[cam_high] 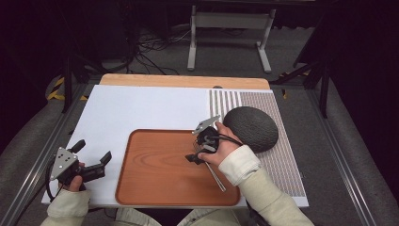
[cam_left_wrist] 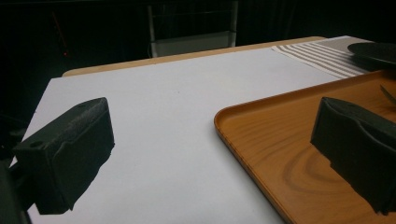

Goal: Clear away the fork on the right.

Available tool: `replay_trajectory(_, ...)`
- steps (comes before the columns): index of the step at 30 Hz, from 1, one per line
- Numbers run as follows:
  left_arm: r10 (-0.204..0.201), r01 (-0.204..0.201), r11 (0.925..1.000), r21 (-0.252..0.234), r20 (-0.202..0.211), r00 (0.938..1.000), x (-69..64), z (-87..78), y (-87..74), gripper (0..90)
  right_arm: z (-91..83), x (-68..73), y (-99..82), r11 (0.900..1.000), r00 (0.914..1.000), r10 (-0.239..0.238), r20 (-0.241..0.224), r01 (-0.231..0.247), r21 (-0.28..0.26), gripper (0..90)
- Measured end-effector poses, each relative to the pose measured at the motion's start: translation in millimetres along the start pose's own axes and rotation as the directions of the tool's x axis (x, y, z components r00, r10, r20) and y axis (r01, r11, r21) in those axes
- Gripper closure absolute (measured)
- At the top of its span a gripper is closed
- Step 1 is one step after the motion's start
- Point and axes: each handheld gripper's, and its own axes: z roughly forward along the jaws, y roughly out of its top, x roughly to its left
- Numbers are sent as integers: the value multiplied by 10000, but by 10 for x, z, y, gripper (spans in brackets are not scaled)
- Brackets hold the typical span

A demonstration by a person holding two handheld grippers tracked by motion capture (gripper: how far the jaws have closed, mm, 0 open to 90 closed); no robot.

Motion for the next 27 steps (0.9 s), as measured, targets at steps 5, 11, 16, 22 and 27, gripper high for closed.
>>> replay_trajectory(5, 11, -11, 10000, -34, -35, 10000, 3, -5, 1, 0, 87, -3, 11, 9953, 9972, -738, -81, 731, -640, 487)
replay_trajectory(11, 10, -10, 10000, -47, -27, 10000, 2, -5, 2, 0, 186, -49, -26, 9884, 9907, -1344, 227, 1356, -685, 758)
replay_trajectory(16, -15, 14, 10000, -66, -52, 10000, 1, -5, 2, 0, 280, -124, -98, 9898, 9894, -1407, 352, 1413, -161, 895)
replay_trajectory(22, -25, 25, 10000, -71, -52, 10000, 1, -6, 2, 0, 333, -174, -157, 9916, 9904, -1293, 490, 1291, 57, 897)
replay_trajectory(27, -22, 22, 10000, -70, -42, 10000, 1, -6, 2, 0, 348, -195, -173, 9909, 9888, -1347, 639, 1340, 149, 898)
